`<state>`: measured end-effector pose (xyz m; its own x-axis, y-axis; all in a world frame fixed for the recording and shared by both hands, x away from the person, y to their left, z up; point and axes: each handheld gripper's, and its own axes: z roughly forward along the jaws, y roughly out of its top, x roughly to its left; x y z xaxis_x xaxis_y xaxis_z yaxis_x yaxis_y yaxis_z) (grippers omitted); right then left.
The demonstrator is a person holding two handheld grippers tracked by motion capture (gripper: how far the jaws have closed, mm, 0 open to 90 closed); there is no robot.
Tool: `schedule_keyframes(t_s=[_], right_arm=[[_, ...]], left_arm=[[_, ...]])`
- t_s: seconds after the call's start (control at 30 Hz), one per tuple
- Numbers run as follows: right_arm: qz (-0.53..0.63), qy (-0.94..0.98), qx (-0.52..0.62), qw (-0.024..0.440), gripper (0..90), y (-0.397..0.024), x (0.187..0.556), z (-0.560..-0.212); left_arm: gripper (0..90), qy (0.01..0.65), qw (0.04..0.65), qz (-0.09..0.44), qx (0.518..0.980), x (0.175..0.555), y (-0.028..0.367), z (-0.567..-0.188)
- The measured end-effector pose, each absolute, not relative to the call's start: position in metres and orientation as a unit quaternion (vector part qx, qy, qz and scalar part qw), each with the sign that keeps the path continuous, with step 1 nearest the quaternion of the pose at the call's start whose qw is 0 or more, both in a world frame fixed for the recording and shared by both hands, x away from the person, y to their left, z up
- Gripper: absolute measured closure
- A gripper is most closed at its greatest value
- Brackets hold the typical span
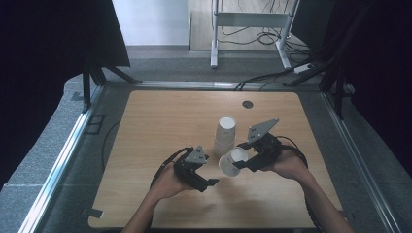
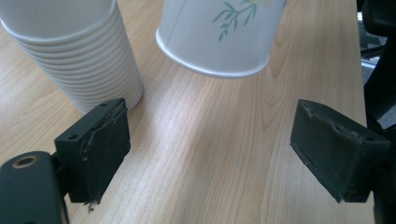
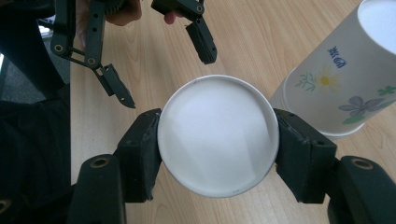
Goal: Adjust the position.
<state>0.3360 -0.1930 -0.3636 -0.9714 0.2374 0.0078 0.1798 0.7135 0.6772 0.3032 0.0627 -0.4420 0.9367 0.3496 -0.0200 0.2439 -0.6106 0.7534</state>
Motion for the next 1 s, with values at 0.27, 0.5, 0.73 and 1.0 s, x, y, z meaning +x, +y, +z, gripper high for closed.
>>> schedule_keyframes(t_s=[0.27,0.5,0.73,1.0], right_arm=[[0.38,0.918,0.104,0.037,36.8,-0.197,0.331,-0.38],[0.4,0.91,0.103,0.034,36.9,-0.2,0.327,-0.396],[0.425,0.899,0.1,0.032,36.9,-0.204,0.323,-0.407],[0.443,0.891,0.101,0.019,36.9,-0.208,0.32,-0.422]], left_arm=[[11.9,0.166,0.405,0.059,0.897,0.299,0.062,-0.447],[11.9,0.165,0.404,0.054,0.898,0.296,0.063,-0.452],[11.7,0.159,0.41,0.048,0.897,0.294,0.066,-0.455],[10.6,0.137,0.418,0.036,0.897,0.291,0.064,-0.458]])
